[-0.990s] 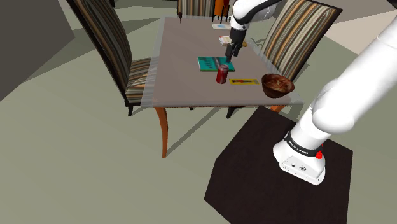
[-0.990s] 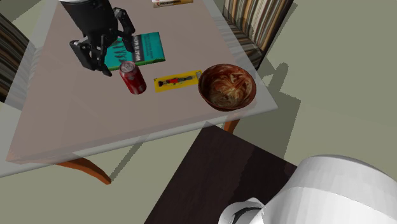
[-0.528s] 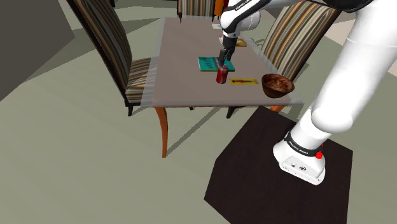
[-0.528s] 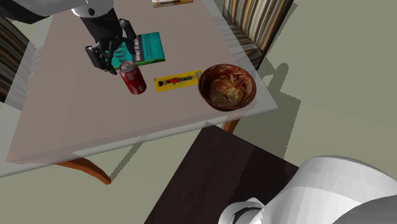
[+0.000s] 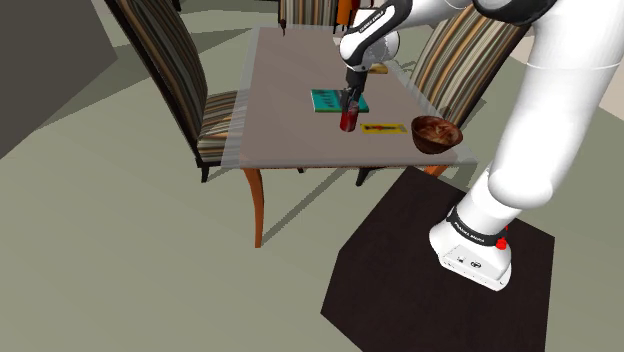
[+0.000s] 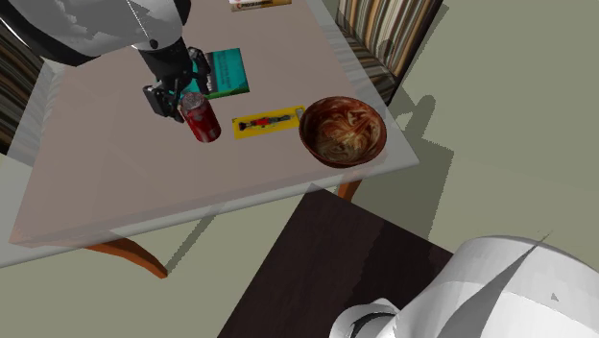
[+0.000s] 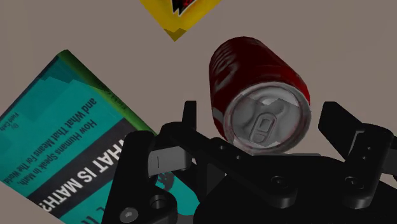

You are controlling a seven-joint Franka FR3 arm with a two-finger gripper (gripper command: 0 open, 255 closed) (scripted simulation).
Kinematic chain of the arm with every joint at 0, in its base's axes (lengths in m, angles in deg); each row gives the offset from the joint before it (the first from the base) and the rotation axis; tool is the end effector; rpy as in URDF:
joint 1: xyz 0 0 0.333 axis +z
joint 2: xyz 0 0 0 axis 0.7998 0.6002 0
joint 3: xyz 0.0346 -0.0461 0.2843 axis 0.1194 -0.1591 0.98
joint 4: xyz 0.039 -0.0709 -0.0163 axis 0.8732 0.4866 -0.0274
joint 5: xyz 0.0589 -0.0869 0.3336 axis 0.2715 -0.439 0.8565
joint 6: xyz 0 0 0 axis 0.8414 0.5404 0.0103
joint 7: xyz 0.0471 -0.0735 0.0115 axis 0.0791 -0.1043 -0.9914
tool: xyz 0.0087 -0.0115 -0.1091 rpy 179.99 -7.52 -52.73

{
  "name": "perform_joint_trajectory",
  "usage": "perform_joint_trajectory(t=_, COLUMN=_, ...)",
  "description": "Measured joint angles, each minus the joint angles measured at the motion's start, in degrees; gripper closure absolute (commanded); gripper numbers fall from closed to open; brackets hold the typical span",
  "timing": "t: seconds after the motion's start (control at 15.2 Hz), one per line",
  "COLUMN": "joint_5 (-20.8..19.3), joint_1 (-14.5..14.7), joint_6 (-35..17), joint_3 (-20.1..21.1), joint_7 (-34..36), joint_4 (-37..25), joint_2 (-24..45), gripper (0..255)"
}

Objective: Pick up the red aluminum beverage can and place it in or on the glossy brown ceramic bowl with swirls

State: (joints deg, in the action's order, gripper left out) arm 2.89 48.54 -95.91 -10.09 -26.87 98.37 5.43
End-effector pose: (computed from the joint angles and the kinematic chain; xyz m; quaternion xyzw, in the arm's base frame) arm 0.5100 -0.2053 0.3016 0.9991 0.0410 0.0038 0.0028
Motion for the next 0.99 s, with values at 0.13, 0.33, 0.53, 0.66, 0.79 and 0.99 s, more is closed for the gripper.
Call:
perform_joint_trajectory(t=0.13, joint_5=0.2, joint_1=-0.1, joint_6=-0.6, joint_3=0.1, joint_7=-0.2, joint_4=0.2, joint_2=0.5, gripper=0)
perform_joint_trajectory(t=0.33, joint_5=0.3, joint_1=-0.1, joint_6=-0.8, joint_3=0.1, joint_7=-0.3, joint_4=0.3, joint_2=0.6, gripper=0)
perform_joint_trajectory(t=0.53, joint_5=0.3, joint_1=-0.1, joint_6=-0.8, joint_3=0.1, joint_7=-0.3, joint_4=0.3, joint_2=0.6, gripper=255)
perform_joint_trajectory(t=0.66, joint_5=0.3, joint_1=-0.1, joint_6=-0.8, joint_3=0.1, joint_7=-0.3, joint_4=0.3, joint_2=0.6, gripper=255)
perform_joint_trajectory(t=0.79, joint_5=0.3, joint_1=-0.1, joint_6=-0.8, joint_3=0.1, joint_7=-0.3, joint_4=0.3, joint_2=0.5, gripper=255)
perform_joint_trajectory(t=0.99, joint_5=0.3, joint_1=-0.1, joint_6=-0.8, joint_3=0.1, joint_7=-0.3, joint_4=0.3, joint_2=0.5, gripper=255)
